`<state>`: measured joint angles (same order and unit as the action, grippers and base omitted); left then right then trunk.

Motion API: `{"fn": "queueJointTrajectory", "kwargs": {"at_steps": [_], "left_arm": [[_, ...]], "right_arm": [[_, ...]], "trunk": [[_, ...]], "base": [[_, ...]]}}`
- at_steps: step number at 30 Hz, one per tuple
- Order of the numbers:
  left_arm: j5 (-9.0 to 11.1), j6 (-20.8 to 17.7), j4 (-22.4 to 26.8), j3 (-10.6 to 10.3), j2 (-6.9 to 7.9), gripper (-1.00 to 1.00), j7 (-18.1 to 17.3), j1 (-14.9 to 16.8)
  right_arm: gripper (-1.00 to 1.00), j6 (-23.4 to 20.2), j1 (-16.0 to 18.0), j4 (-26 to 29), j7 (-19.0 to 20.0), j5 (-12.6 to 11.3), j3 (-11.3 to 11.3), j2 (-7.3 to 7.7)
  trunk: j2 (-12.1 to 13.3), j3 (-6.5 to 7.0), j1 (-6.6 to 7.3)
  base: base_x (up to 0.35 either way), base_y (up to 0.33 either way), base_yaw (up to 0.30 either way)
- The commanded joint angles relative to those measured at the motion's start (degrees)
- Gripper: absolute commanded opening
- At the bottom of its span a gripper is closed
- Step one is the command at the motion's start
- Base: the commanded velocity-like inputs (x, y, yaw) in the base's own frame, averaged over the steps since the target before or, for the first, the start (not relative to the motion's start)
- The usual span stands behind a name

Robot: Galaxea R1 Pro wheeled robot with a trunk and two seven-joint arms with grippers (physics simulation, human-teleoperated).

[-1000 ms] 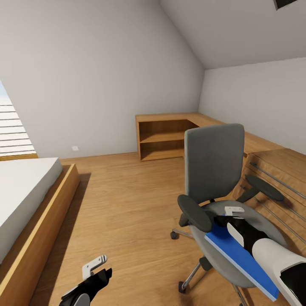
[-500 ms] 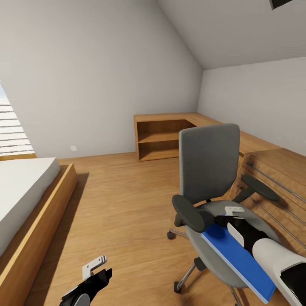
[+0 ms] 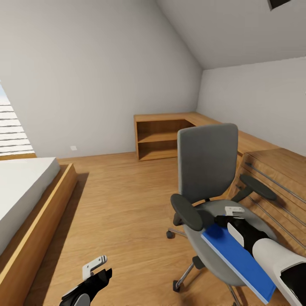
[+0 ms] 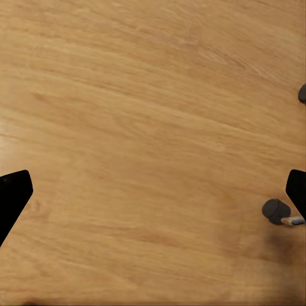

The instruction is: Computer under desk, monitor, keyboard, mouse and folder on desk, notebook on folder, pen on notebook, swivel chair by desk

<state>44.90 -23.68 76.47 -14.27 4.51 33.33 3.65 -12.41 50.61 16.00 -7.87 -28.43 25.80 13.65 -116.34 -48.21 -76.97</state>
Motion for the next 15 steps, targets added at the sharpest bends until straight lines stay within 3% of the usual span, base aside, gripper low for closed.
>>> {"fn": "queueJointTrajectory", "kwargs": {"at_steps": [1, 15], "left_arm": [[0.4, 0.0, 0.1, -0.1, 0.06, 1.00, 0.5, 0.0], [0.4, 0.0, 0.1, -0.1, 0.06, 1.00, 0.5, 0.0]], "right_arm": [[1.00, -0.3, 0.0, 0.2, -0.4, -0.5, 0.5, 0.06], [1.00, -0.3, 0.0, 0.2, -0.4, -0.5, 0.5, 0.06]], "trunk": [[0.0, -0.06, 0.01], [0.0, -0.06, 0.01]], "base": [[-0.010, -0.010, 0.000], [-0.114, -0.002, 0.000]]}}
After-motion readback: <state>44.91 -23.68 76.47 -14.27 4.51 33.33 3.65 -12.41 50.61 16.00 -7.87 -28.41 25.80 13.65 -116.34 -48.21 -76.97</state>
